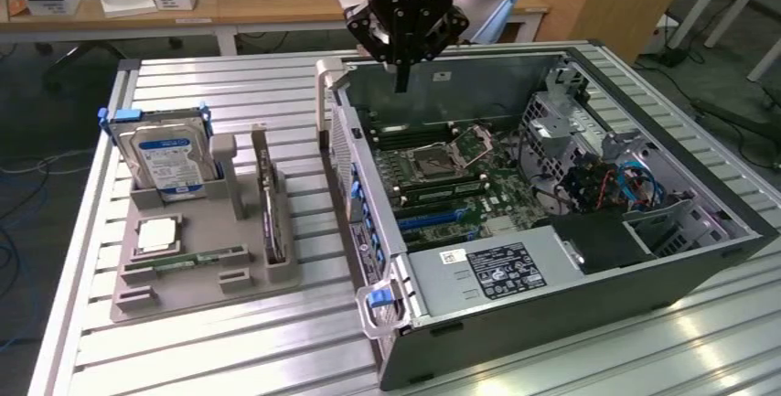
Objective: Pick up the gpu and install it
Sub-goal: 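Reach for the gpu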
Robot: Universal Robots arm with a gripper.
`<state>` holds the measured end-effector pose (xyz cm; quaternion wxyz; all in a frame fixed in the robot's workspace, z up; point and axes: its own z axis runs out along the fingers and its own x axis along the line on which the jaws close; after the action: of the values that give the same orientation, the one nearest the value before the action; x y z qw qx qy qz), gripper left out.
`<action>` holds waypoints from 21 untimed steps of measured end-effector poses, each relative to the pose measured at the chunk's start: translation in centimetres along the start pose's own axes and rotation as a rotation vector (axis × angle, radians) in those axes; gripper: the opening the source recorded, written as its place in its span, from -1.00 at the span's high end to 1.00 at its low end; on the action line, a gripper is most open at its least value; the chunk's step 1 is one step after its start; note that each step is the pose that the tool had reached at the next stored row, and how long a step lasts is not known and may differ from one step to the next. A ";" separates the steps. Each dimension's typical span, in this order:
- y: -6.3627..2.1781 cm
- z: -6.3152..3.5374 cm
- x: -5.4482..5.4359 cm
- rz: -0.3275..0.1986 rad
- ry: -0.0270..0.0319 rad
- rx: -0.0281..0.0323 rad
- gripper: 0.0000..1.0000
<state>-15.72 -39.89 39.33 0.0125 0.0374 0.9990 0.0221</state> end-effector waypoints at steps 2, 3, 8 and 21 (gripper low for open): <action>-0.02 -0.01 0.2 0.000 0.0000 0.0000 0.80; -0.03 -0.01 0.4 0.000 0.0000 0.0000 0.80; -0.08 -0.03 1.0 0.000 0.0000 0.0001 0.80; -0.21 -0.08 2.9 0.000 0.0000 0.0001 0.80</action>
<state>-18.60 -39.89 39.33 0.0125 0.0374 0.9990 0.0221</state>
